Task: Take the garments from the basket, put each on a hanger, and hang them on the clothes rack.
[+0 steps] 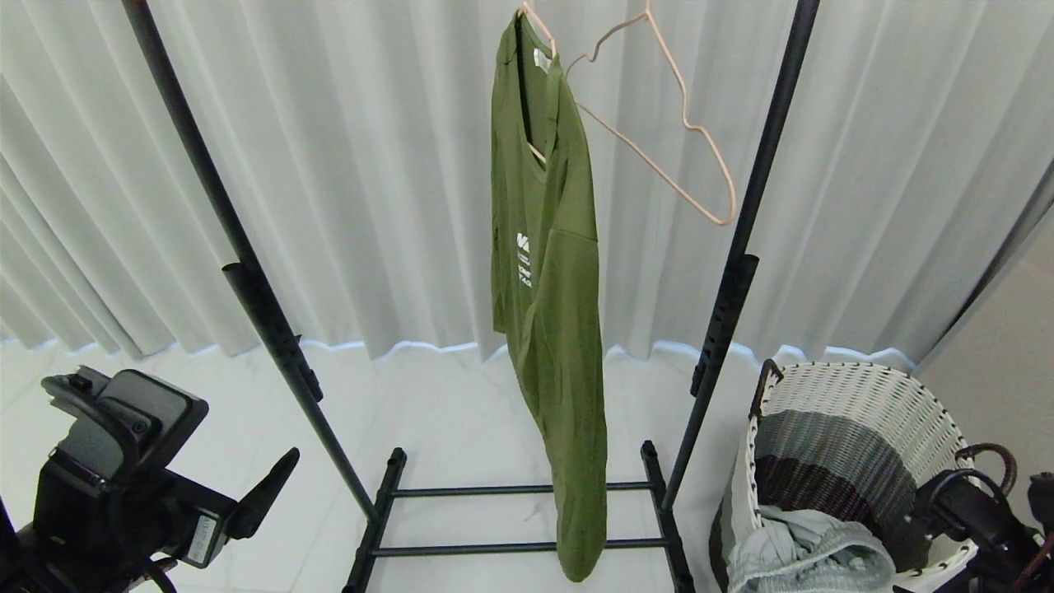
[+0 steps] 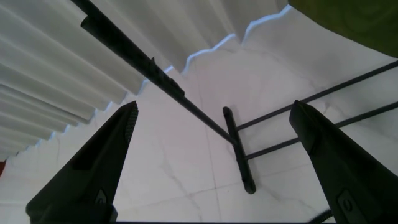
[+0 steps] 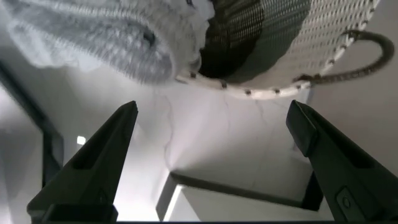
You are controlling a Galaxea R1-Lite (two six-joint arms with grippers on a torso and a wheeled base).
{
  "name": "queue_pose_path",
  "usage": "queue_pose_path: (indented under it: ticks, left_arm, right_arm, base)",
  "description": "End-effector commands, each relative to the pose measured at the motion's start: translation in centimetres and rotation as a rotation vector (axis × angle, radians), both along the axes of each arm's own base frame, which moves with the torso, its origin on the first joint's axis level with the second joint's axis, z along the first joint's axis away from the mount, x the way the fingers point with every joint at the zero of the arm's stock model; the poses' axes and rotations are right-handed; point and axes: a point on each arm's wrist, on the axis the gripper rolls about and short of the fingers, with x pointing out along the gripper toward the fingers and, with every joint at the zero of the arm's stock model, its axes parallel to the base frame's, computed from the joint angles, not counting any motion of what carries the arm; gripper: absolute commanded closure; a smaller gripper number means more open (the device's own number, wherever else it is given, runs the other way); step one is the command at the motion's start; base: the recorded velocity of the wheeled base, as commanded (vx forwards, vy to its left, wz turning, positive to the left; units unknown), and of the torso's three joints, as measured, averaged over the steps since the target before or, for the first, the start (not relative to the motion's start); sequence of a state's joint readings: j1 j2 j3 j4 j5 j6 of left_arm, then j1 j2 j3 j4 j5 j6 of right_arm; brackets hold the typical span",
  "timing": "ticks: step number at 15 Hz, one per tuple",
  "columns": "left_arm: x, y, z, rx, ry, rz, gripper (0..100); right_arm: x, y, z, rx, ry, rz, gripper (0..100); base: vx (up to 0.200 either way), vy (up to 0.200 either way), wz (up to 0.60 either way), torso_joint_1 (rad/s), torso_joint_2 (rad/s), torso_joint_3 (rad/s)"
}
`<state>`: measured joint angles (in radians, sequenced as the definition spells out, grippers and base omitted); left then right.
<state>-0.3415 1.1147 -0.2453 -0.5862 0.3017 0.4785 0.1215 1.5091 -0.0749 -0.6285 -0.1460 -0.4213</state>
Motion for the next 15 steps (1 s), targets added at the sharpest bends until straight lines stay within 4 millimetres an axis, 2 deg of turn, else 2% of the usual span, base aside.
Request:
queue_pose_path:
  ticks: [1, 4, 8, 9, 15]
  left_arm:
    - [0.0, -0.1, -0.1, 0.001, 0.003, -0.008, 0]
    - [-0.2, -0.1, -0.2, -0.003, 0.006, -0.012, 0]
    - [-0.5, -0.2, -0.5, -0.003, 0.012, -0.027, 0]
    - [-0.5, -0.2, -0.5, -0.002, 0.014, -0.027, 0]
    - [-0.6, -0.3, -0.7, 0.000, 0.020, -0.038, 0]
  right_arm:
    - [0.6, 0.0, -2.6, -0.013, 0.121, -0.007, 0]
    - [3.0, 0.0, -3.1, -0.006, 0.083, -0.023, 0]
    - [4.7, 0.1, -4.1, 0.000, 0.022, -0.028, 0]
    - [4.8, 0.1, -4.2, 0.002, 0.018, -0.029, 100]
    - [5.0, 0.1, -3.6, 0.012, -0.029, -0.027, 100]
  base:
    - [0.000, 0.000, 0.00, 0.000, 0.00, 0.000]
    - [0.000, 0.000, 0.00, 0.000, 0.00, 0.000]
    - [0.000, 0.000, 0.00, 0.000, 0.00, 0.000]
    - [0.000, 0.000, 0.00, 0.000, 0.00, 0.000]
    - [0.000, 0.000, 0.00, 0.000, 0.00, 0.000]
